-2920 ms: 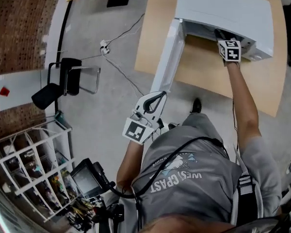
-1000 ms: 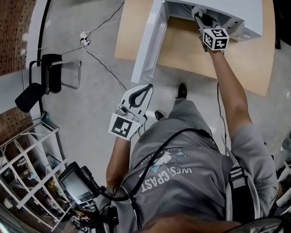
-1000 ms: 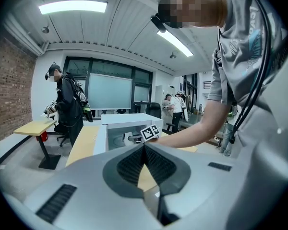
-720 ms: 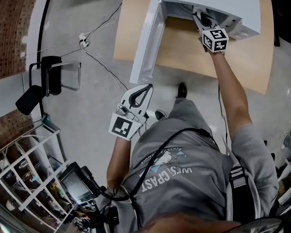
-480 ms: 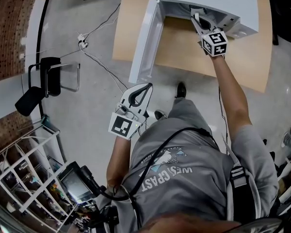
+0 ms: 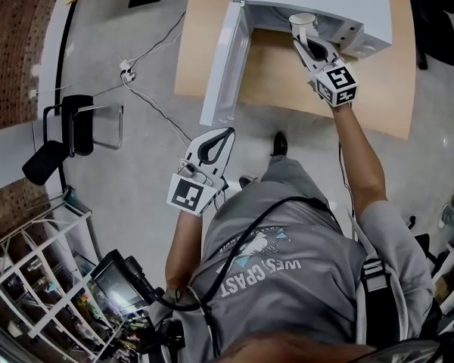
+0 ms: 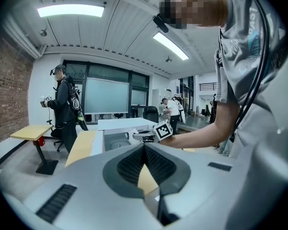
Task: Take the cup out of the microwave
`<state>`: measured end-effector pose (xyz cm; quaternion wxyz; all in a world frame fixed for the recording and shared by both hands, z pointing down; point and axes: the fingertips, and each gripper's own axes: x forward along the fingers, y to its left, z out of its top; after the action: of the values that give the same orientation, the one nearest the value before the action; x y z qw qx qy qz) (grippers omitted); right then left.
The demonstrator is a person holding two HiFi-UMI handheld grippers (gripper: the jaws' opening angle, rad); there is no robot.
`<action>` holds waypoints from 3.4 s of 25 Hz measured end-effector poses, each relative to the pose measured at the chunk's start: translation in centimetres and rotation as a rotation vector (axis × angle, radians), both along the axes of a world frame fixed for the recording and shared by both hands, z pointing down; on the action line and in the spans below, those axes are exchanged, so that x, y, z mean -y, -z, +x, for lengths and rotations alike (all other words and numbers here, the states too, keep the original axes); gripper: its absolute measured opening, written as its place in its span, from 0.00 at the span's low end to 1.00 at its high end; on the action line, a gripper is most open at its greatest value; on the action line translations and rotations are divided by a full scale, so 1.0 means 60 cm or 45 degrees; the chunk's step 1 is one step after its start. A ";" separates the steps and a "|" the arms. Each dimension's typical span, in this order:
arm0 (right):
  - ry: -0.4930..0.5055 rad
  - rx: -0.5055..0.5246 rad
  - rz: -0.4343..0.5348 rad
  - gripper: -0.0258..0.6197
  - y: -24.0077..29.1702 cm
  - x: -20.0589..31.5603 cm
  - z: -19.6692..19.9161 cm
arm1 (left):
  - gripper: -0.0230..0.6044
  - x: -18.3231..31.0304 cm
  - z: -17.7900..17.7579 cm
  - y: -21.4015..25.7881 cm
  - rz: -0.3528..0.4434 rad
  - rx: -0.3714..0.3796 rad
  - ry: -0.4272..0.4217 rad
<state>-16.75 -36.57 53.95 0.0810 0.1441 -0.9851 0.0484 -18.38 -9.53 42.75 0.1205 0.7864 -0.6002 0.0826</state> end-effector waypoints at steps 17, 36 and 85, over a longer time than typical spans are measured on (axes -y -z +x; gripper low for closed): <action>0.090 0.159 0.266 0.12 0.282 -0.194 0.107 | 0.11 -0.077 0.045 0.059 0.117 0.051 -0.068; 0.003 0.323 0.410 0.12 0.455 -0.470 0.182 | 0.11 -0.198 0.011 0.124 0.317 -0.007 -0.296; -0.457 0.232 0.540 0.12 0.515 -0.816 0.353 | 0.11 -0.365 0.086 0.152 0.474 -0.096 -0.687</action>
<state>4.45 12.41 23.02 -0.0497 0.3246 -0.9352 -0.1322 -13.25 12.35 33.65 -0.0296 0.9280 -0.3702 -0.0287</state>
